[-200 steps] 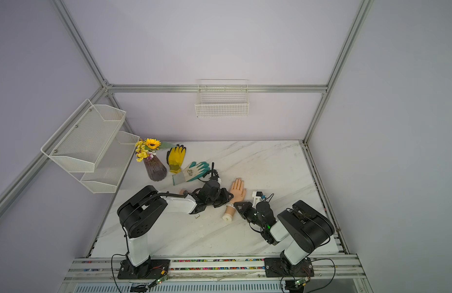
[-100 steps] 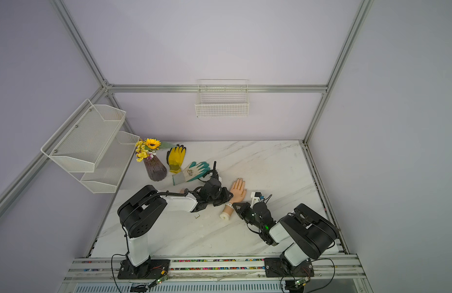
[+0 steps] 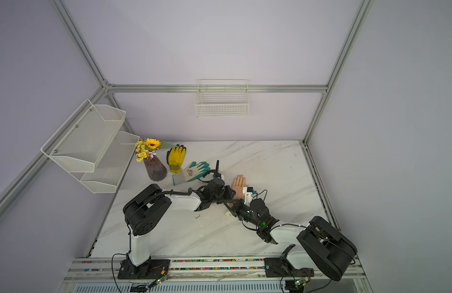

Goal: Take off the watch
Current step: Untie the watch from the hand.

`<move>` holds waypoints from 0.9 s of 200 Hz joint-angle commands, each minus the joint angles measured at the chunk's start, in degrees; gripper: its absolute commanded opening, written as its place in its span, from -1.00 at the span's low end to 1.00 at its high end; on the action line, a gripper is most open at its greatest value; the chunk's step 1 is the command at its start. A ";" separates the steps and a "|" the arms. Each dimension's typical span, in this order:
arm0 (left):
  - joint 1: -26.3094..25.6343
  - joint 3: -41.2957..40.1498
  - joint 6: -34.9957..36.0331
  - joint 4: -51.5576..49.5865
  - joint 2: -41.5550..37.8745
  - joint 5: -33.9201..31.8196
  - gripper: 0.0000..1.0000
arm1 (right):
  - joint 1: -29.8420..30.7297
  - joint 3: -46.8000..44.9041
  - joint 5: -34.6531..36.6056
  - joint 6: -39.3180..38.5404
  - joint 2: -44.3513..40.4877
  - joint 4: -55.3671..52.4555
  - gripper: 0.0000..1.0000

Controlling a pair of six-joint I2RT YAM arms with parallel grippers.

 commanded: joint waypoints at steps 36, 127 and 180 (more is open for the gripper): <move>0.21 -0.90 8.88 -4.49 -3.16 -5.58 -0.05 | -0.44 2.55 12.56 -6.69 -15.57 -24.59 -0.17; -1.12 2.99 21.54 -17.95 -16.42 -12.11 0.31 | -10.47 7.97 10.77 -15.32 -16.76 -35.57 0.56; -8.46 11.88 34.88 -33.88 -16.13 -17.05 0.26 | -13.10 7.64 11.39 -18.89 -13.26 -38.64 0.95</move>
